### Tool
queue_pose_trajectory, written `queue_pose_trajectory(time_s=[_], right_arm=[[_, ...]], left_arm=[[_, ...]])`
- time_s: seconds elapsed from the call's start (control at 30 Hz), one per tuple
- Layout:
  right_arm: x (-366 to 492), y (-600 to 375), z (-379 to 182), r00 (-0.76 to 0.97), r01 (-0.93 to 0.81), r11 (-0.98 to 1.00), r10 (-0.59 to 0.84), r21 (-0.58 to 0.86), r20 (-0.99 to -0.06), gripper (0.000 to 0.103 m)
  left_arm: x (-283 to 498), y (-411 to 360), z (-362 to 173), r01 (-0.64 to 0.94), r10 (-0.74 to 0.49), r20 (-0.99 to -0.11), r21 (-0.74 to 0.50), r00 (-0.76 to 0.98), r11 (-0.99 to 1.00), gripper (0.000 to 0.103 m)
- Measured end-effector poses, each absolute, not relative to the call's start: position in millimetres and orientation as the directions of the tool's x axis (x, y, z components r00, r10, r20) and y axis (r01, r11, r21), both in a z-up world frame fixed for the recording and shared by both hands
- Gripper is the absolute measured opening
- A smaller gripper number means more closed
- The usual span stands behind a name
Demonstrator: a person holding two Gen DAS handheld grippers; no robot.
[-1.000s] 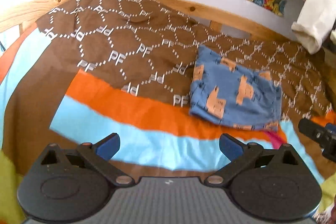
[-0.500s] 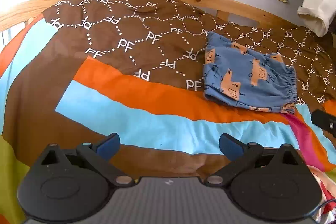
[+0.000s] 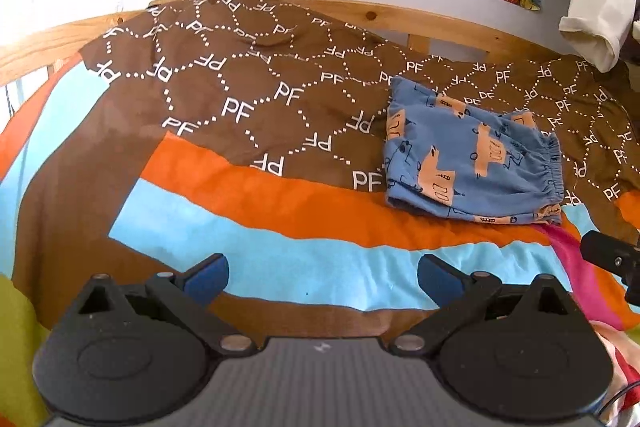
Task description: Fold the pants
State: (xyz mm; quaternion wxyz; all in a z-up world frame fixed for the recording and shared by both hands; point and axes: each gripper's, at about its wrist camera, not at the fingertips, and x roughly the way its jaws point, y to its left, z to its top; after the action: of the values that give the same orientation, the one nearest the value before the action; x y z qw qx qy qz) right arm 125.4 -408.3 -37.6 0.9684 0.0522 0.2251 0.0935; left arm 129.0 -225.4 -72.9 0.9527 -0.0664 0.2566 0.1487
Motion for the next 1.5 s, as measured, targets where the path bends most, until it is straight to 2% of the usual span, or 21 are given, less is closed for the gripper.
queue_pose_trajectory(time_s=[1.5], right_arm=[[126.4, -406.8, -43.3, 0.863, -0.167, 0.974, 0.22, 0.155, -0.455, 0.102]], left_arm=[[131.2, -230.8, -74.1, -0.3, 0.265, -0.5, 0.01, 0.824, 0.954, 0.103]])
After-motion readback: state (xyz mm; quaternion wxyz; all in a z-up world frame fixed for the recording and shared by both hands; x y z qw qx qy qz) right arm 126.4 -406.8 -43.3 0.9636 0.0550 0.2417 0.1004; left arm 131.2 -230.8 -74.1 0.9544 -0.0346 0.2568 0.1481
